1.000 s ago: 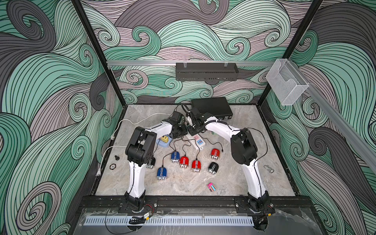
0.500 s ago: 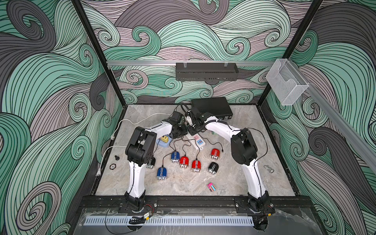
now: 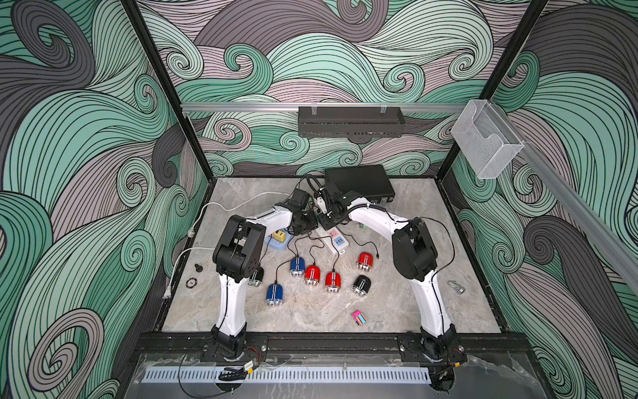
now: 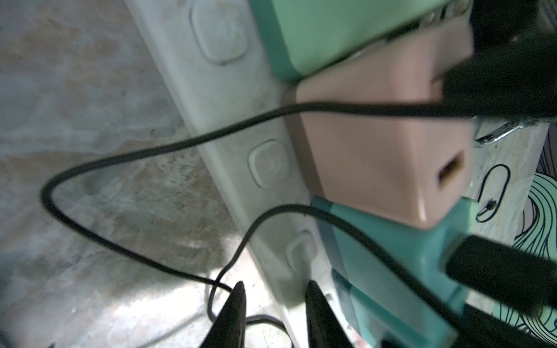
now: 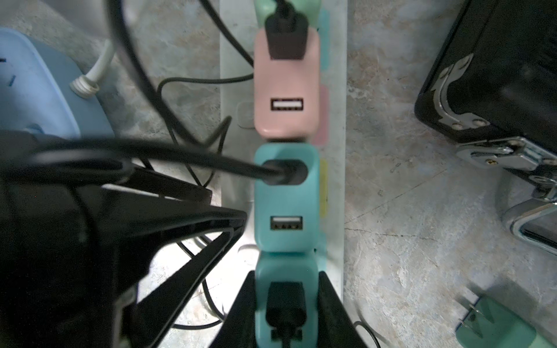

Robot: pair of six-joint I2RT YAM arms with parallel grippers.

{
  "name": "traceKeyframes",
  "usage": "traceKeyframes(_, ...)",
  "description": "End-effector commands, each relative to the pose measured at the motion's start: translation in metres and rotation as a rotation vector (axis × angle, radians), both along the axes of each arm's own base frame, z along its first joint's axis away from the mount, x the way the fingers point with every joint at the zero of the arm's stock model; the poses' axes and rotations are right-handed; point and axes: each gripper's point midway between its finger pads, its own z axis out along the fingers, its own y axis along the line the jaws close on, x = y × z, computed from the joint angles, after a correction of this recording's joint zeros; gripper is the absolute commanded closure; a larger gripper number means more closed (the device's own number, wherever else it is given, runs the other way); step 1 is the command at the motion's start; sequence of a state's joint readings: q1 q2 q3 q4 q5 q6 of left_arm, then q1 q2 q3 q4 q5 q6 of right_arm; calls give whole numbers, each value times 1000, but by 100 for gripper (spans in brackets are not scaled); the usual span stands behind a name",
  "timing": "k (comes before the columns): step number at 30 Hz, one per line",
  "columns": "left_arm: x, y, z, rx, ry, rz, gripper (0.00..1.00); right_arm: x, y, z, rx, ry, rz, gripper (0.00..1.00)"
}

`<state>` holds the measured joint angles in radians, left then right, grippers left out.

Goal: Unplug the electric shaver
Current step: Remove the plug from the socket.

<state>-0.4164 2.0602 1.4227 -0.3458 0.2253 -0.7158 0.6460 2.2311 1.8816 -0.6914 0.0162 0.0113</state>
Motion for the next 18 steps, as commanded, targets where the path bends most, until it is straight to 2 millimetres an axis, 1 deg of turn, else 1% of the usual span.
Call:
traceKeyframes(1, -24, 22, -29, 93, 118, 30, 67, 0, -2, 18, 16, -32, -4, 77)
traceKeyframes(7, -25, 23, -29, 102, 118, 30, 68, 2, -3, 24, 17, -52, -14, 78)
traceKeyframes(13, -26, 26, -31, 113, 119, 32, 68, 2, -4, 38, 28, -75, -18, 78)
traceKeyframes(18, -27, 25, -34, 114, 123, 27, 68, 0, -5, 43, 27, -80, -19, 78)
